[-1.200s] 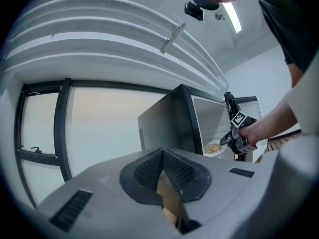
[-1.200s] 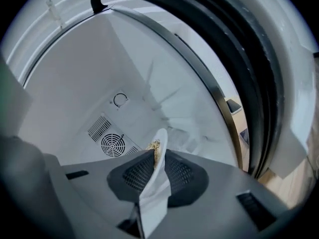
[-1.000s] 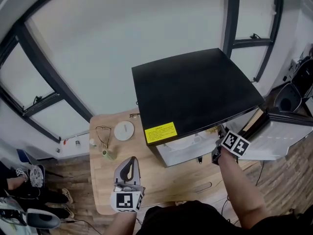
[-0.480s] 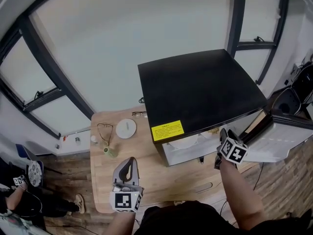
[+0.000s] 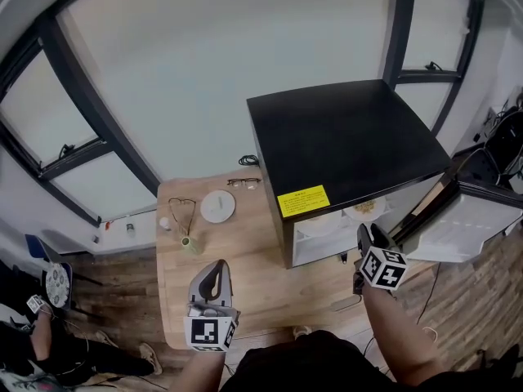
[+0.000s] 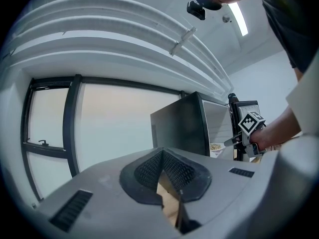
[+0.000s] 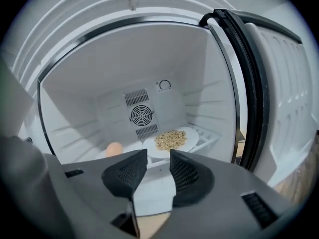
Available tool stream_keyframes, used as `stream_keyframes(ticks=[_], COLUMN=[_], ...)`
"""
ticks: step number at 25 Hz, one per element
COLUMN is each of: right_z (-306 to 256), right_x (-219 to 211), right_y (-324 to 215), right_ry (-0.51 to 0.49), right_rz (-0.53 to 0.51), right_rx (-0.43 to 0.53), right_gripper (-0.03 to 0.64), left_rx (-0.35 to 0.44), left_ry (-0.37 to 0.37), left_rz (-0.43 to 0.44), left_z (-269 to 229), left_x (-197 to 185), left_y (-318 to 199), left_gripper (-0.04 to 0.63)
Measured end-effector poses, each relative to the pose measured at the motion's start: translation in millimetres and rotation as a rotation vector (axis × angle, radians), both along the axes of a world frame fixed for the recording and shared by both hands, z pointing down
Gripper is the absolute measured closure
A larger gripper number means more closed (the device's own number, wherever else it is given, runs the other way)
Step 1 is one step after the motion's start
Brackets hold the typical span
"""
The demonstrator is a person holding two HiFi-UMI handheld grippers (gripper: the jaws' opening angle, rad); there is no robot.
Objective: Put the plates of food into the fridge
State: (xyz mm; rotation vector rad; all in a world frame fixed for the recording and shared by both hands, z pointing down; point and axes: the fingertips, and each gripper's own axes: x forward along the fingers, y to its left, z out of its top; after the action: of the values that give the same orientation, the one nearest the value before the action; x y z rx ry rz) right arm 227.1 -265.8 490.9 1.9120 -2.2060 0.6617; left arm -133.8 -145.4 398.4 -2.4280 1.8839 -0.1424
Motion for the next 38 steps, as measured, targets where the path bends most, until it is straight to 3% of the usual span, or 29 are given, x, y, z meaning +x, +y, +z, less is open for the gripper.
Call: stream_keyframes(ticks=[5, 10, 16, 22, 26, 33, 38], right_z=[7.4, 35.7, 90.2, 140.8, 170.2, 213.3, 242.4], right_x=[-39.7, -101.8, -195.9, -287.6, -331.7, -373.4, -394.3], right_y=[28.5, 66.6, 129.4, 206.8, 257.3, 317.6, 338.2], right_ry=[-0.014, -0.055, -0.185, -0.282, -0.376, -0.476, -0.542], right_rz=[-0.049, -0.153, -0.29, -0.434, -0.451, -0.43, -0.382], right_rx=[-0.004, -0.054, -0.208, -0.386, -0.506, -0.651, -0.712], right_gripper=[0.46, 0.462, 0.462, 0.462, 0.462, 0.462, 0.462], left_rx=[-0.007, 0.02, -0.022, -0.086, -0.108, -0.131, -0.158], left_ry=[-0.009, -0.003, -0.008, 0.002, 0.008, -0.012, -0.03], left_rz=[0.015, -0.05, -0.139, -0.17, -0.186, -0.195, -0.209], left_z=[-1.2, -2.3, 12.9, 36.2, 46.7, 63.1, 75.9], left_x=[-22.2, -67.4, -130.4, -173.7, -201.9, -237.4, -256.9], left_y=[18.8, 45.2, 89.1, 136.2, 159.7, 191.6, 213.2], left_gripper=[0.592, 0.592, 0.592, 0.592, 0.592, 0.592, 0.592])
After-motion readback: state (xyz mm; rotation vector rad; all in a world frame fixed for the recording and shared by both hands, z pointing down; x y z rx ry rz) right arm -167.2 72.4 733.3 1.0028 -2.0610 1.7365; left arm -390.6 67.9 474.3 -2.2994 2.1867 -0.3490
